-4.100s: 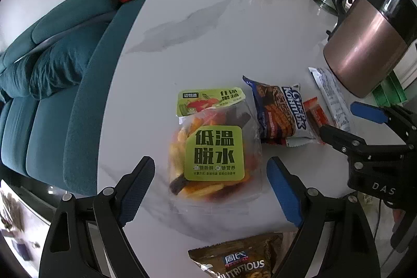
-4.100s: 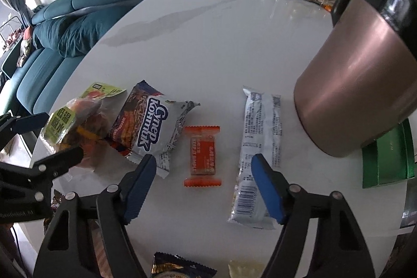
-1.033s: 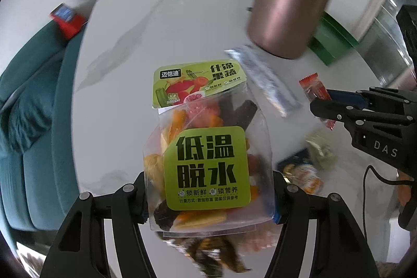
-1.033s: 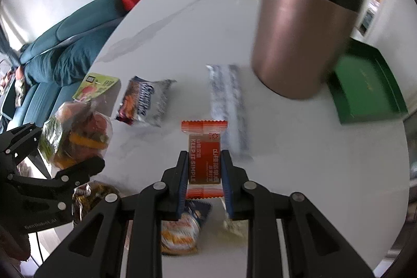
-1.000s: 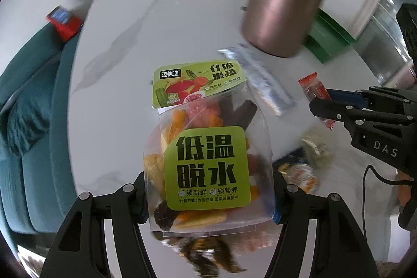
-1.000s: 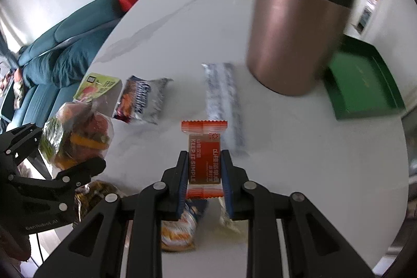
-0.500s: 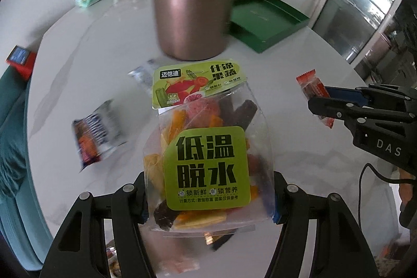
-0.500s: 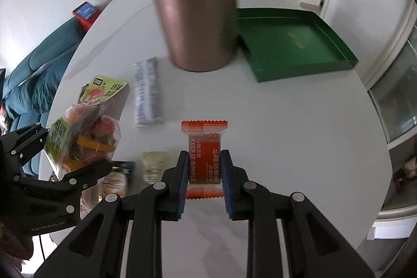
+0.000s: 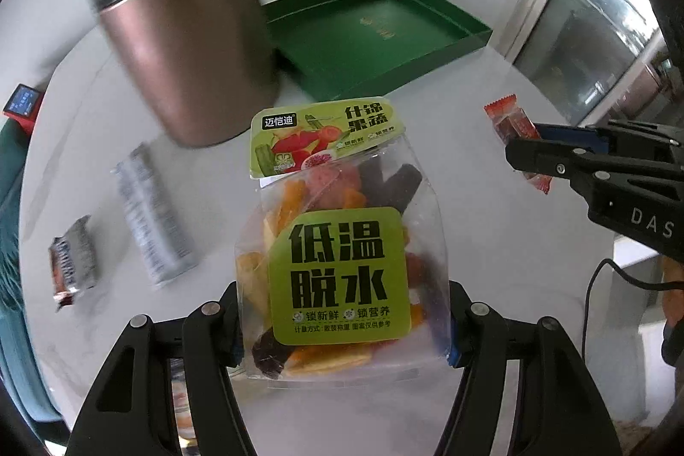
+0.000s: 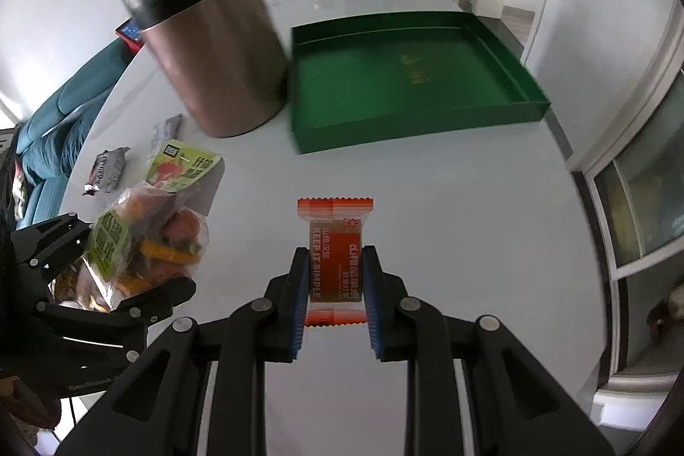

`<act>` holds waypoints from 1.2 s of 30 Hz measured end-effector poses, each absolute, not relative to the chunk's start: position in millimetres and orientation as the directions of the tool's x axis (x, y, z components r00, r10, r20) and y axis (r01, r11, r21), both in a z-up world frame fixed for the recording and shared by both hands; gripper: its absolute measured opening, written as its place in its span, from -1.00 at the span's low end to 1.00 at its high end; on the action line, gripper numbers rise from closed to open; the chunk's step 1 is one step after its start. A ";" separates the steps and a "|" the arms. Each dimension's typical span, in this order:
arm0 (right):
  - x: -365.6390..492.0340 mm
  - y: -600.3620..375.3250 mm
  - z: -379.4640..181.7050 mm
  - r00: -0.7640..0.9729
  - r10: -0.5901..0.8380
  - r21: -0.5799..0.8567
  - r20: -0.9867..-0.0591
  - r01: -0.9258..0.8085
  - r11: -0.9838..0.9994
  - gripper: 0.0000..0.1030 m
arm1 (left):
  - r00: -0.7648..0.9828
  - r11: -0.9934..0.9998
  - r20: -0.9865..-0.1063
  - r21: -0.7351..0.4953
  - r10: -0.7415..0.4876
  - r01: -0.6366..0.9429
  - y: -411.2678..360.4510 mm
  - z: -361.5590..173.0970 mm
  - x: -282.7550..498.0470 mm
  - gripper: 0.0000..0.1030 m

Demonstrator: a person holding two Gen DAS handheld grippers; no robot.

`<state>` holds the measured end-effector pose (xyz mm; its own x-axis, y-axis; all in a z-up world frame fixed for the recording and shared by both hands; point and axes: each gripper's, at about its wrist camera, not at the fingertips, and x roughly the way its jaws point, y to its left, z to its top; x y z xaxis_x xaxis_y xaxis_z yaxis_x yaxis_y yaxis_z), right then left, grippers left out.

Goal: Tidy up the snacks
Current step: 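Carry the fruit bag and orange candy with both tools over the green tray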

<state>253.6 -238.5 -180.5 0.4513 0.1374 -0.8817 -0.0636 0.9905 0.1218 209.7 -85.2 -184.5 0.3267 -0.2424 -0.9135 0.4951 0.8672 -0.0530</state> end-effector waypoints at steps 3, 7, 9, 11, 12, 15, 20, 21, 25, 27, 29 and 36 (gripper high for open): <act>264.7 -270.7 -178.3 0.448 0.131 0.106 -0.884 -0.081 0.991 -0.67 | 0.334 0.879 -0.910 -0.064 -0.246 0.472 -119.1 -185.6 217.6 0.16; 282.6 -303.0 -174.2 0.442 0.118 0.083 -0.889 -0.099 0.992 -0.67 | 0.326 0.890 -0.912 -0.083 -0.249 0.448 -150.8 -187.2 233.3 0.16; 297.3 -316.6 -171.6 0.445 0.114 0.072 -0.888 -0.110 0.991 -0.67 | 0.335 0.900 -0.908 -0.091 -0.251 0.426 -164.8 -185.5 245.6 0.16; 315.1 -326.8 -168.6 0.451 0.113 0.064 -0.885 -0.122 0.990 -0.67 | 0.351 0.915 -0.901 -0.106 -0.253 0.388 -173.4 -182.0 259.2 0.16; 323.7 -330.7 -167.5 0.454 0.115 0.063 -0.884 -0.129 0.990 -0.67 | 0.359 0.923 -0.897 -0.117 -0.257 0.367 -177.3 -180.1 267.6 0.16; 353.9 -339.3 -164.7 0.458 0.128 0.065 -0.880 -0.153 0.986 -0.67 | 0.389 0.945 -0.891 -0.114 -0.234 0.307 -189.1 -176.9 296.9 0.16; 412.3 -344.5 -171.5 0.437 0.158 0.082 -0.885 -0.186 0.979 -0.66 | 0.440 0.971 -0.880 -0.085 -0.178 0.223 -200.3 -174.5 345.7 0.16; 421.5 -345.3 -173.6 0.432 0.162 0.086 -0.887 -0.189 0.978 -0.67 | 0.443 0.975 -0.881 -0.079 -0.165 0.205 -200.9 -176.1 356.2 0.16; 465.3 -346.5 -191.1 0.378 0.199 0.134 -0.904 -0.192 0.972 -0.67 | 0.419 0.984 -0.896 -0.090 -0.146 0.152 -199.4 -191.6 386.9 0.16; 482.1 -349.2 -199.2 0.350 0.211 0.155 -0.912 -0.183 0.971 -0.67 | 0.413 0.988 -0.903 -0.061 -0.116 0.144 -200.8 -200.1 398.5 0.16; 497.1 -352.0 -207.2 0.331 0.213 0.162 -0.919 -0.176 0.971 -0.66 | 0.392 0.989 -0.915 -0.050 -0.101 0.139 -203.9 -208.8 402.5 0.16; 525.7 -362.3 -234.8 0.278 0.178 0.139 -0.944 -0.154 0.978 -0.66 | 0.332 0.993 -0.940 -0.039 -0.075 0.114 -201.5 -230.5 412.7 0.16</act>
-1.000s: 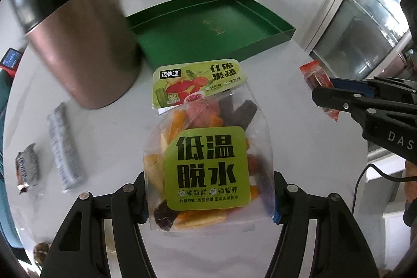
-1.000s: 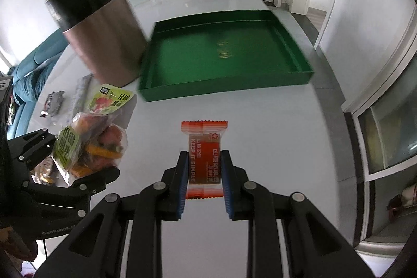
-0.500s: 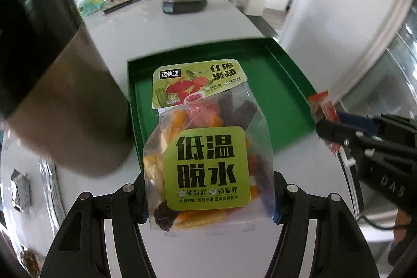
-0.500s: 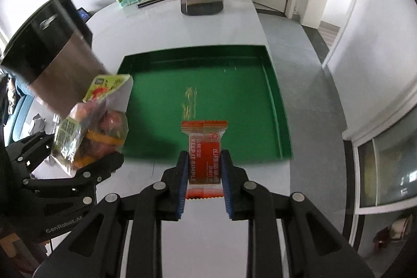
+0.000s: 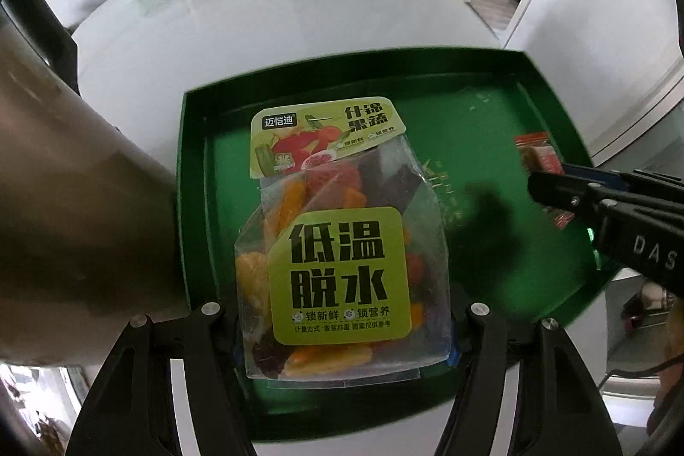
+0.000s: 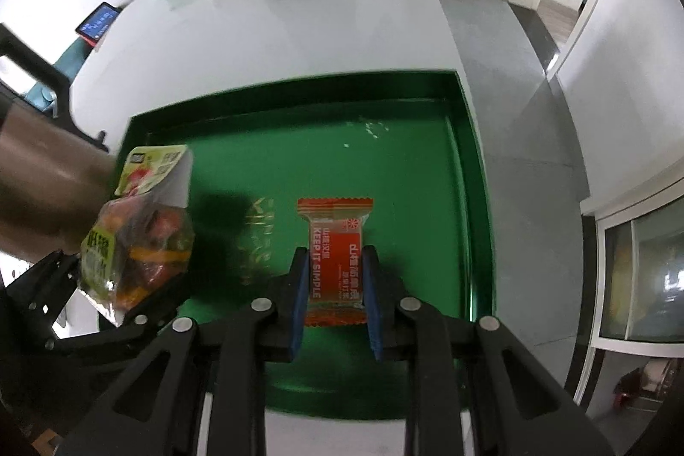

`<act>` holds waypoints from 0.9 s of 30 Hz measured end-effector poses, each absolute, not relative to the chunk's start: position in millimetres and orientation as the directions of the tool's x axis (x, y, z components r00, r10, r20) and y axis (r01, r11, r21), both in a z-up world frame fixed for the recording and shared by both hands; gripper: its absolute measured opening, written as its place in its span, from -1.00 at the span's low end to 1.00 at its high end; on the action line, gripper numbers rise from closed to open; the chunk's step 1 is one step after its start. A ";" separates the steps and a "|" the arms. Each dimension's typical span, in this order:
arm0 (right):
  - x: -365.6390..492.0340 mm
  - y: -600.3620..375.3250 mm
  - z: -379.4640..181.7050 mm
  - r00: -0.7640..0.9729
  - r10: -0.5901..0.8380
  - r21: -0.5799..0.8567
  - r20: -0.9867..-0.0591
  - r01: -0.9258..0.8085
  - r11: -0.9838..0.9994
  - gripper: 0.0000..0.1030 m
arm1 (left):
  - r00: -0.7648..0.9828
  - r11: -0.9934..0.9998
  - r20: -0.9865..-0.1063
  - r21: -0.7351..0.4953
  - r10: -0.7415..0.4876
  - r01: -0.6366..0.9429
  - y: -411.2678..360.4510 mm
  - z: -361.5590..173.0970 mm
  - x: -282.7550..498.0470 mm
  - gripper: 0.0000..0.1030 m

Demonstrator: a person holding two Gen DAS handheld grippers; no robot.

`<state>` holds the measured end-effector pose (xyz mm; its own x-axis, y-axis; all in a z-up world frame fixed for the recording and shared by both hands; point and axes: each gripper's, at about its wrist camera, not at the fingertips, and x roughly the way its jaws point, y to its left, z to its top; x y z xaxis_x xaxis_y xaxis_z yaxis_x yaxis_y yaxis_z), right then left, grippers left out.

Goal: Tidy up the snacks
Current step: 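Carry the fruit bag and orange candy with both tools over the green tray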

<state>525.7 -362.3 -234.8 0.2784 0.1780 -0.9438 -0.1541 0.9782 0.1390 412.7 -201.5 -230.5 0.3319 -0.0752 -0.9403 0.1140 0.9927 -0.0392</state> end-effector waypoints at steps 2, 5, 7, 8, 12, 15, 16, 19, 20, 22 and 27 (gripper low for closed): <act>527.4 -365.7 -240.6 0.265 0.176 0.139 -0.948 -0.151 0.979 -0.66 | 0.324 0.994 -0.943 -0.040 -0.073 0.106 -198.7 -233.1 412.8 0.16; 529.3 -367.8 -245.8 0.258 0.177 0.142 -0.950 -0.146 0.979 -0.66 | 0.323 0.993 -0.945 -0.014 -0.052 0.118 -199.6 -235.8 416.1 0.16; 530.1 -370.1 -248.1 0.255 0.171 0.139 -0.952 -0.139 0.981 -0.66 | 0.324 0.993 -0.945 0.000 -0.038 0.118 -199.5 -237.2 416.0 0.16; 531.7 -371.6 -249.3 0.252 0.167 0.136 -0.953 -0.137 0.981 -0.66 | 0.321 0.993 -0.946 0.002 -0.035 0.114 -198.9 -238.2 416.4 0.16; 533.6 -372.5 -252.8 0.246 0.144 0.113 -0.959 -0.138 0.984 -0.66 | 0.321 0.994 -0.947 0.011 -0.025 0.109 -200.4 -240.5 418.9 0.16; 533.2 -373.8 -254.4 0.244 0.138 0.107 -0.960 -0.136 0.985 -0.66 | 0.319 0.994 -0.947 0.004 -0.031 0.107 -200.0 -240.9 420.2 0.16; 533.0 -374.3 -254.8 0.244 0.135 0.103 -0.960 -0.137 0.985 -0.66 | 0.318 0.995 -0.948 0.003 -0.029 0.101 -199.7 -241.1 420.7 0.16; 532.6 -376.5 -257.0 0.242 0.130 0.100 -0.962 -0.133 0.986 -0.66 | 0.316 0.994 -0.948 0.001 -0.033 0.108 -202.7 -242.2 420.0 0.17; 532.5 -377.3 -256.8 0.244 0.130 0.100 -0.961 -0.132 0.986 -0.65 | 0.317 0.994 -0.948 0.004 -0.032 0.113 -203.2 -243.4 420.8 0.17; 533.1 -379.6 -256.7 0.244 0.127 0.097 -0.962 -0.130 0.987 -0.65 | 0.318 0.993 -0.948 0.005 -0.033 0.115 -203.0 -244.4 423.0 0.17; 532.6 -380.8 -256.1 0.237 0.123 0.093 -0.964 -0.133 0.987 -0.63 | 0.312 0.994 -0.950 0.004 -0.031 0.109 -205.2 -245.8 423.0 0.17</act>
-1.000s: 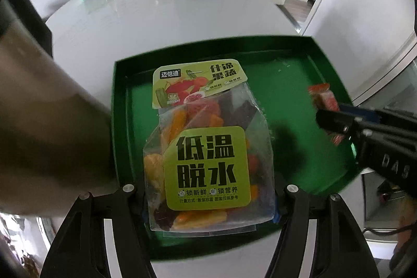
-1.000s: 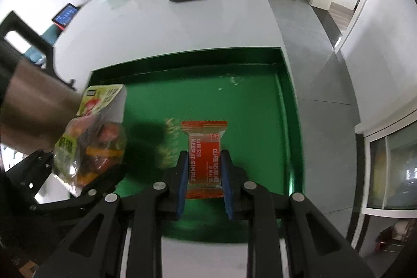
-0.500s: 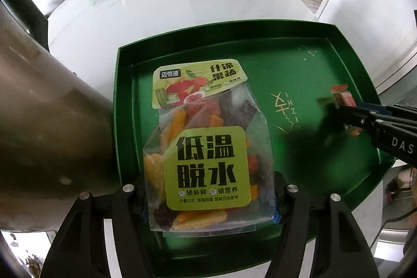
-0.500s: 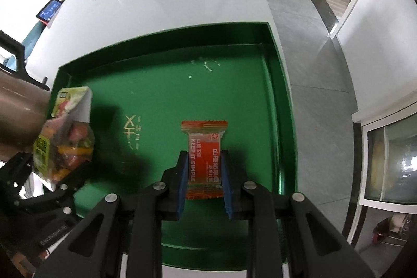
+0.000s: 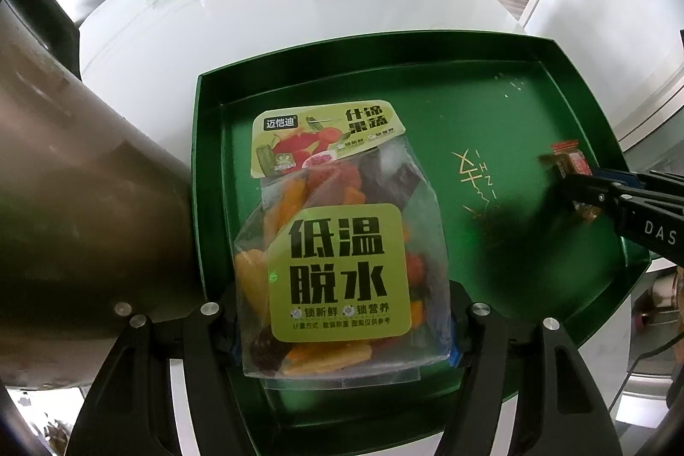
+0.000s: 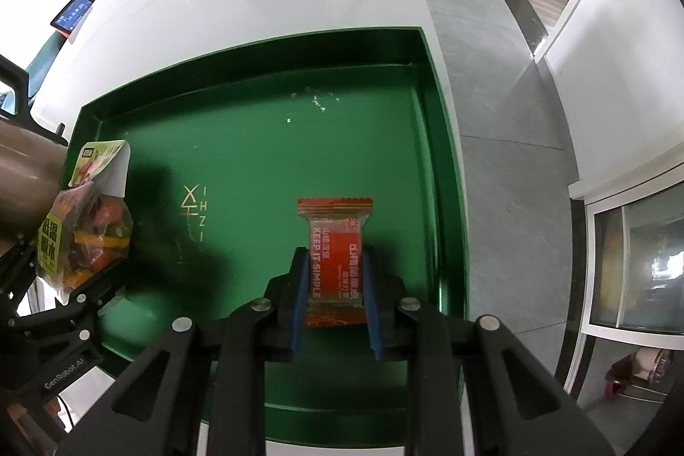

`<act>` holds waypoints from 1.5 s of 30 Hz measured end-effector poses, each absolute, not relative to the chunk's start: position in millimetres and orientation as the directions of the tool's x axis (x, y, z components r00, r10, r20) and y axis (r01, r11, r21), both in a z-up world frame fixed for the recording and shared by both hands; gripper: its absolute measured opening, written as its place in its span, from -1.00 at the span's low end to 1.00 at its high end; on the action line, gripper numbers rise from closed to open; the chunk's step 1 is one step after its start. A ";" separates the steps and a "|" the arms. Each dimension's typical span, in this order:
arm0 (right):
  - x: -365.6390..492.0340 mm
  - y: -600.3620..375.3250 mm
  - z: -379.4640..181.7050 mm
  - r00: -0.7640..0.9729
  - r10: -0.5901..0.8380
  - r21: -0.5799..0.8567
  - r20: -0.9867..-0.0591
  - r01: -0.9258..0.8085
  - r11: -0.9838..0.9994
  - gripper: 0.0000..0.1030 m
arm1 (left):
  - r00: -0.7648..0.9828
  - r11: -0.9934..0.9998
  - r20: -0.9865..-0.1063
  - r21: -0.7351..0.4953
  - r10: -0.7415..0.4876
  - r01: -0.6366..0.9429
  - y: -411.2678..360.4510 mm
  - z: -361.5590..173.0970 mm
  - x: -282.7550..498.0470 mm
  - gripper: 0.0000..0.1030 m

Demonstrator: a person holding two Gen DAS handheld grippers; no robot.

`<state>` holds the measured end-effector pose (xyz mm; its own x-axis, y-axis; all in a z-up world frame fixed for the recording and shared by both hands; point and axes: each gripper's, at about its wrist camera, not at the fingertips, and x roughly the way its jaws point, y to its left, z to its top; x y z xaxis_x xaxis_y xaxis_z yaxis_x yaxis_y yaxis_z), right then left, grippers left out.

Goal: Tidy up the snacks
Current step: 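Carry the fruit bag and orange candy with both tools over the green tray, then open both tools to drop the fruit bag and candy into the tray, then move both tools back toward the remaining snacks on the table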

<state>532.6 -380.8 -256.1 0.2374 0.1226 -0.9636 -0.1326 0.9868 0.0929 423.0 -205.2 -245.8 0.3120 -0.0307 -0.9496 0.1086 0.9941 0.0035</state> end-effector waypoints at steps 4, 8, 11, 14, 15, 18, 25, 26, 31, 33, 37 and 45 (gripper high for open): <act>535.4 -382.9 -256.1 0.226 0.132 0.109 -0.965 -0.112 0.988 -0.58 | 0.309 0.995 -0.951 0.007 -0.024 0.099 -204.4 -244.0 423.8 0.18; 536.0 -385.2 -250.4 0.247 0.149 0.126 -0.958 -0.106 0.986 0.35 | 0.301 0.992 -0.954 0.049 0.013 0.113 -206.5 -243.2 421.7 0.18; 536.6 -385.8 -247.0 0.255 0.152 0.128 -0.955 -0.107 0.986 0.75 | 0.314 0.991 -0.949 0.071 0.031 0.117 -211.6 -241.9 421.0 0.24; 537.1 -386.0 -243.3 0.272 0.125 0.101 -0.954 -0.099 0.990 0.97 | 0.313 0.991 -0.949 0.066 0.027 0.117 -214.6 -239.5 422.1 0.47; 536.8 -385.9 -242.4 0.276 0.119 0.096 -0.954 -0.095 0.991 1.00 | 0.316 0.990 -0.948 0.068 0.027 0.121 -216.4 -237.9 422.3 0.50; 536.1 -387.3 -239.5 0.284 0.115 0.094 -0.952 -0.086 0.992 1.00 | 0.322 0.989 -0.947 0.062 0.015 0.135 -220.8 -235.0 422.2 0.76; 527.8 -391.3 -228.1 0.319 0.130 0.108 -0.939 -0.087 0.990 1.00 | 0.345 0.990 -0.939 0.048 -0.001 0.134 -226.2 -227.2 418.4 0.97; 526.5 -391.9 -226.0 0.326 0.127 0.105 -0.937 -0.087 0.991 1.00 | 0.347 0.990 -0.938 0.048 0.000 0.131 -224.7 -225.7 417.0 0.97; 512.7 -393.4 -213.4 0.350 0.112 0.082 -0.930 -0.097 0.992 1.00 | 0.358 0.989 -0.934 0.043 -0.011 0.142 -220.0 -216.9 405.0 0.97; 506.8 -392.4 -207.3 0.357 0.113 0.085 -0.927 -0.094 0.992 1.00 | 0.367 0.988 -0.930 0.039 -0.019 0.149 -220.0 -211.2 395.9 0.97; 488.2 -391.8 -191.9 0.376 0.124 0.097 -0.918 -0.090 0.991 1.00 | 0.384 0.986 -0.923 0.032 -0.034 0.166 -215.2 -197.4 381.0 0.97; 440.4 -377.8 -160.1 0.416 0.172 0.146 -0.893 -0.093 0.985 1.00 | 0.430 0.985 -0.900 0.002 -0.074 0.175 -192.4 -164.9 336.2 0.97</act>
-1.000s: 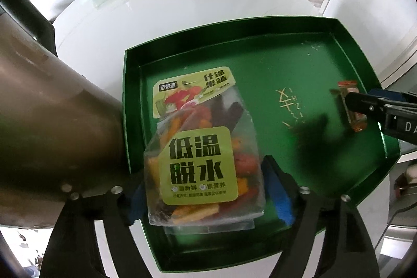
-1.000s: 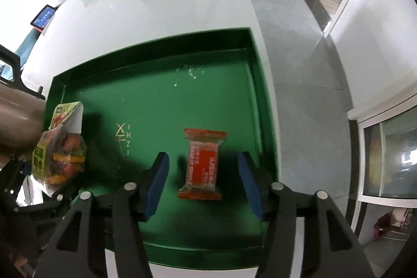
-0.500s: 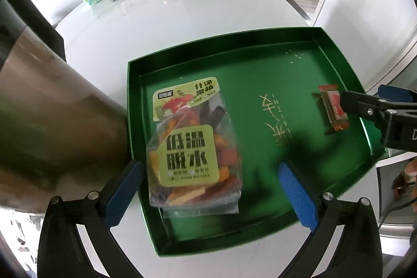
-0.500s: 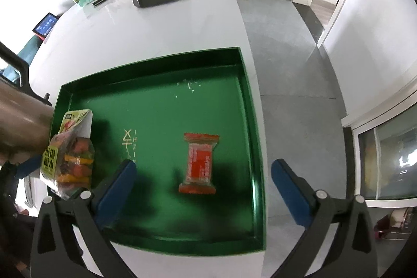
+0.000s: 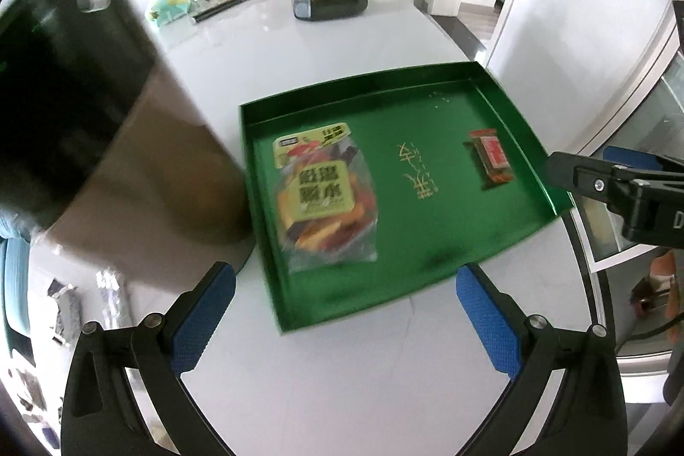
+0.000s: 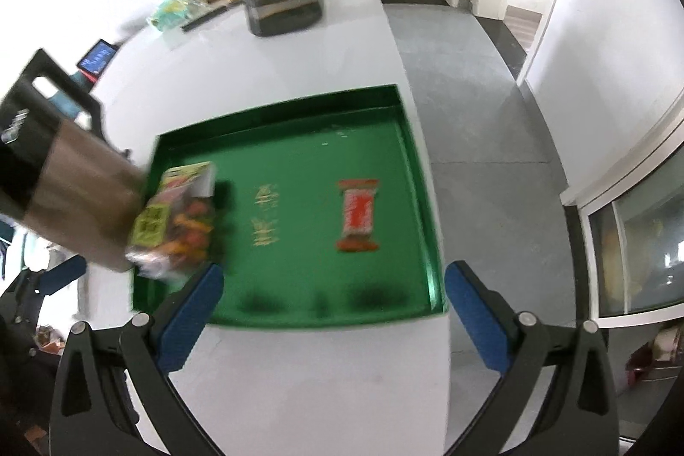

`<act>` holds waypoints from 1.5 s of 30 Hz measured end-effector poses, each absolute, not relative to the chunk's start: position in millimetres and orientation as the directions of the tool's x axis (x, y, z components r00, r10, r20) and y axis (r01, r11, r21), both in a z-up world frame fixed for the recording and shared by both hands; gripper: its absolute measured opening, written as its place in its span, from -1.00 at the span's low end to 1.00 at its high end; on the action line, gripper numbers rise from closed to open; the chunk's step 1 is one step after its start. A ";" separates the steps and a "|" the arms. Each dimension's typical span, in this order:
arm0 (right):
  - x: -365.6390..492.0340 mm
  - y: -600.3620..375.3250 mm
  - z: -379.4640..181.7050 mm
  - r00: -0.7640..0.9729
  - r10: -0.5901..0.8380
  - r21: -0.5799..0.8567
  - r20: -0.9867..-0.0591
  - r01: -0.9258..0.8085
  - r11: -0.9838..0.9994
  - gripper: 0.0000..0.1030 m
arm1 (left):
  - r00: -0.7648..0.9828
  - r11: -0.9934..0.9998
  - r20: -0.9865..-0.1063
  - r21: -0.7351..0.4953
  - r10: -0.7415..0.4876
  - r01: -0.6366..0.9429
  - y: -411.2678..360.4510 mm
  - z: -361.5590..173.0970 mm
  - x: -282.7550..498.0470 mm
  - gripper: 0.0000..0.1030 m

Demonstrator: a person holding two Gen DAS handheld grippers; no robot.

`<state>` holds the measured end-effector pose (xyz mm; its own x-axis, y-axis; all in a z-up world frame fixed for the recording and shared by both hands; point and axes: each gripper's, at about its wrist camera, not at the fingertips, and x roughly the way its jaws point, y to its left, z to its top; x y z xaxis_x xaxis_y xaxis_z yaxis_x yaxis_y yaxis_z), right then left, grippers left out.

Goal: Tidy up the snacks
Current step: 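Move both tools back toward the remaining snacks on the table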

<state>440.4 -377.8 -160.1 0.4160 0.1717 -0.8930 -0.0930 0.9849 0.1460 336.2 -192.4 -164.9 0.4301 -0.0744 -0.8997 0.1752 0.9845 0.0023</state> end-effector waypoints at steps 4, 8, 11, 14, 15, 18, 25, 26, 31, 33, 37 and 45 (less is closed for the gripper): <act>414.5 -358.8 -142.7 0.450 0.191 0.150 -0.872 -0.124 0.981 1.00 | 0.442 0.986 -0.893 -0.014 -0.086 0.164 -168.2 -152.4 311.0 0.97; 390.2 -334.1 -128.8 0.483 0.217 0.166 -0.848 -0.148 0.975 1.00 | 0.453 0.989 -0.888 -0.016 -0.083 0.149 -141.5 -142.3 287.2 0.97; 373.9 -311.1 -124.1 0.492 0.225 0.164 -0.841 -0.165 0.973 1.00 | 0.453 0.990 -0.887 -0.030 -0.089 0.137 -114.8 -137.6 270.7 0.97; 358.0 -286.5 -123.7 0.493 0.227 0.161 -0.840 -0.174 0.972 1.00 | 0.458 0.992 -0.886 -0.020 -0.077 0.128 -85.7 -135.1 253.9 0.97; 354.2 -279.2 -123.9 0.491 0.231 0.164 -0.840 -0.177 0.970 1.00 | 0.458 0.992 -0.886 -0.018 -0.074 0.125 -74.7 -134.9 249.1 0.97; 340.9 -249.4 -126.2 0.477 0.237 0.163 -0.846 -0.191 0.968 1.00 | 0.458 0.994 -0.886 -0.024 -0.070 0.105 -42.7 -134.5 236.8 0.97; 311.1 -178.2 -128.7 0.457 0.262 0.181 -0.850 -0.215 0.960 1.00 | 0.452 0.998 -0.890 -0.040 -0.057 0.047 41.8 -143.1 203.3 0.97; 304.6 -163.9 -130.4 0.451 0.264 0.180 -0.852 -0.221 0.958 1.00 | 0.449 0.998 -0.892 -0.038 -0.053 0.044 50.4 -145.5 200.3 0.97; 285.4 -112.2 -141.0 0.420 0.274 0.180 -0.865 -0.250 0.951 1.00 | 0.435 0.999 -0.900 -0.020 -0.035 0.040 96.9 -152.7 180.5 0.97; 279.0 -94.0 -145.1 0.407 0.277 0.179 -0.870 -0.262 0.948 1.00 | 0.428 0.999 -0.903 -0.022 -0.032 0.029 117.0 -156.6 174.0 0.97; 268.6 -61.0 -154.9 0.385 0.276 0.175 -0.881 -0.277 0.945 1.00 | 0.411 1.000 -0.911 -0.028 -0.032 0.014 147.1 -169.1 163.7 0.97; 257.7 -24.6 -187.8 0.331 0.229 0.145 -0.915 -0.259 0.955 1.00 | 0.357 0.998 -0.933 -0.061 -0.049 -0.022 202.3 -205.4 144.3 0.97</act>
